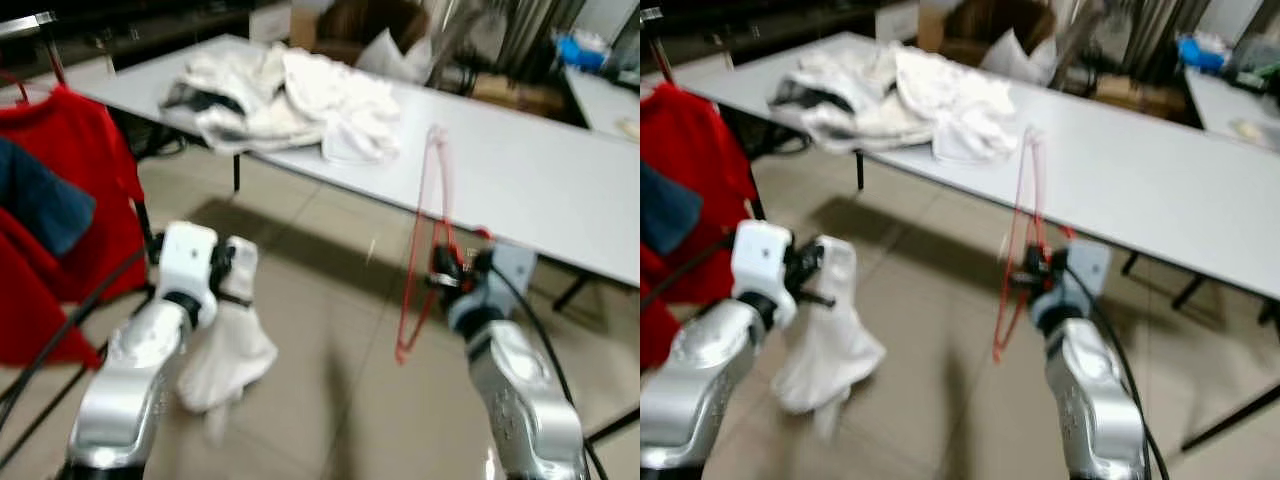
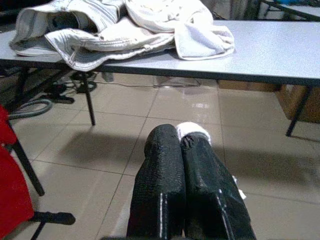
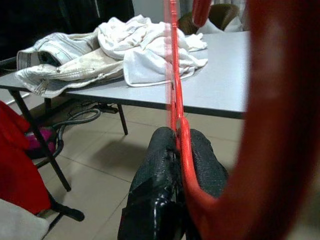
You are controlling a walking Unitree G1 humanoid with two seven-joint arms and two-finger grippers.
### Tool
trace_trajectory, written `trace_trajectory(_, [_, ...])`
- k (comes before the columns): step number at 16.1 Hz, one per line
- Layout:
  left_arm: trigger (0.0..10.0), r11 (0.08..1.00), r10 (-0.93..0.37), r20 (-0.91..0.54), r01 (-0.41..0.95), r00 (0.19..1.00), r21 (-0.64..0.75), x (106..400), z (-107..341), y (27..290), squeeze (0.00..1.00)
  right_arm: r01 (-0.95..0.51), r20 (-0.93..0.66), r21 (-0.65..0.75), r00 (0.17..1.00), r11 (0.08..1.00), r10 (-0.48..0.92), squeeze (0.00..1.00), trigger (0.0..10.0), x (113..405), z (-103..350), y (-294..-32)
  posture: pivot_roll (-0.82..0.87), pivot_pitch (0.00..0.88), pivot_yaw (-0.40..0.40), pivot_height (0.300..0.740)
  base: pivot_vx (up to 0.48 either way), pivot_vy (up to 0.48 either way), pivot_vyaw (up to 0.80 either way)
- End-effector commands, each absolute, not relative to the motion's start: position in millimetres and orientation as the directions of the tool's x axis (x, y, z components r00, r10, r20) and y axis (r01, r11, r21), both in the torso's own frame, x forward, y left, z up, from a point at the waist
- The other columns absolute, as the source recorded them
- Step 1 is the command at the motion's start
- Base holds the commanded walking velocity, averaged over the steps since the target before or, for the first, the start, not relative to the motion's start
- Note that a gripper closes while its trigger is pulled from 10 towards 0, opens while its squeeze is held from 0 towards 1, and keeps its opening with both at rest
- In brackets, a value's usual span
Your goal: Hang hanger
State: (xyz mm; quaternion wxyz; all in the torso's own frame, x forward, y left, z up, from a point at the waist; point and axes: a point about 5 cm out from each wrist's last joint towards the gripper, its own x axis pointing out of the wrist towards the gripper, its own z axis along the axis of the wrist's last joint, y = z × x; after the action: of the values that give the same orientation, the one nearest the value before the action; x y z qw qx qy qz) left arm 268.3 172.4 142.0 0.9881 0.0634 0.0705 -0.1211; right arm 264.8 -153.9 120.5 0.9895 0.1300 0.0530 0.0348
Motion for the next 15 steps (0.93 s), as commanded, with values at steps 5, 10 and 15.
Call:
trace_trajectory(5, [10.0, 0.958, -0.262, -0.136, 0.275, 0.955, 0.086, 273, 146, 163, 0.0, -0.02, -0.108, 0.264, 0.993, 0.964, 0.05, 0.0, 10.0, 263, 123, -163, 0.05, 0.0, -0.027, 0.74, 0.0, -0.23, -0.16])
trace_trajectory(10, [10.0, 0.964, -0.251, -0.102, 0.258, 0.963, 0.066, 279, 151, 165, 0.0, -0.026, -0.093, 0.258, 0.994, 0.966, 0.051, 0.0, 10.0, 267, 129, -162, 0.05, 0.0, -0.021, 0.74, 0.0, 0.0, -0.8])
trace_trajectory(15, [10.0, 0.961, -0.259, -0.105, 0.267, 0.96, 0.074, 280, 152, 165, 0.0, -0.063, -0.072, 0.225, 0.994, 0.972, 0.081, 0.0, 10.0, 268, 134, -160, 0.05, 0.0, -0.017, 0.74, 0.104, 0.0, -0.44])
